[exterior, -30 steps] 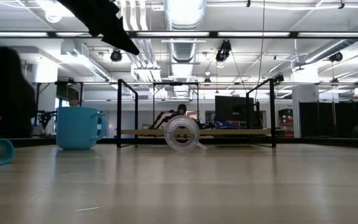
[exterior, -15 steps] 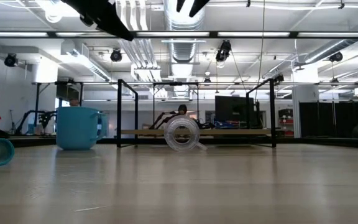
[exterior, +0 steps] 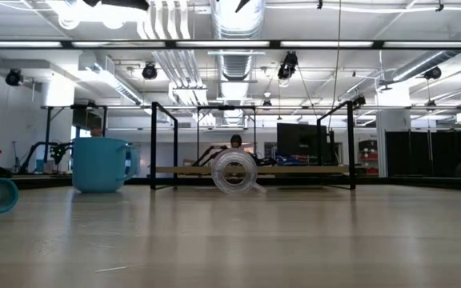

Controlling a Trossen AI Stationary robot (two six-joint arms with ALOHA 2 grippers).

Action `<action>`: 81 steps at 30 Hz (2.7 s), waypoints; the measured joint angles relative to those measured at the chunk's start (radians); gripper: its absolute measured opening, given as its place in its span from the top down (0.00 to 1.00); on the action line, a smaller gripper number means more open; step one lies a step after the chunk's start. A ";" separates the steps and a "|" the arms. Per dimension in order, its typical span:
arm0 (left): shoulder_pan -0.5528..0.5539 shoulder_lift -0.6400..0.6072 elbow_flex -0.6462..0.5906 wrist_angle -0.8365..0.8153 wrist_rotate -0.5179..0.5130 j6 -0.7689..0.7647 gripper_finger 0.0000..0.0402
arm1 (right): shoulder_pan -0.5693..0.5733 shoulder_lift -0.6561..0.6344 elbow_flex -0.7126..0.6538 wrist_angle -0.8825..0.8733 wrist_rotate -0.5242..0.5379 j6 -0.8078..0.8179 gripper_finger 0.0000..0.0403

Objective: Stack small to large cups/mugs on shelf
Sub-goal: Put the transparent mug on the shelf

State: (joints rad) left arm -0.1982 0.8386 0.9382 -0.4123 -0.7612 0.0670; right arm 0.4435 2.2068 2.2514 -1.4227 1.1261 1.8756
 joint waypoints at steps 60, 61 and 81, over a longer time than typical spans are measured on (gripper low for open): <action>0.000 -0.176 0.116 -0.061 0.076 0.643 0.98 | -0.105 0.105 -0.535 1.217 0.305 0.202 0.76; 0.000 -0.174 0.116 -0.061 0.076 0.643 0.98 | -0.107 0.105 -0.528 1.216 0.298 0.191 0.77; 0.000 -0.181 0.090 -0.060 0.076 0.643 0.98 | -0.082 0.092 -0.382 1.187 0.139 -0.164 0.79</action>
State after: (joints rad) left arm -0.1978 0.6575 1.0287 -0.4725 -0.6853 0.7105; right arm 0.3617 2.2986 1.8697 -0.2356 1.2651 1.7120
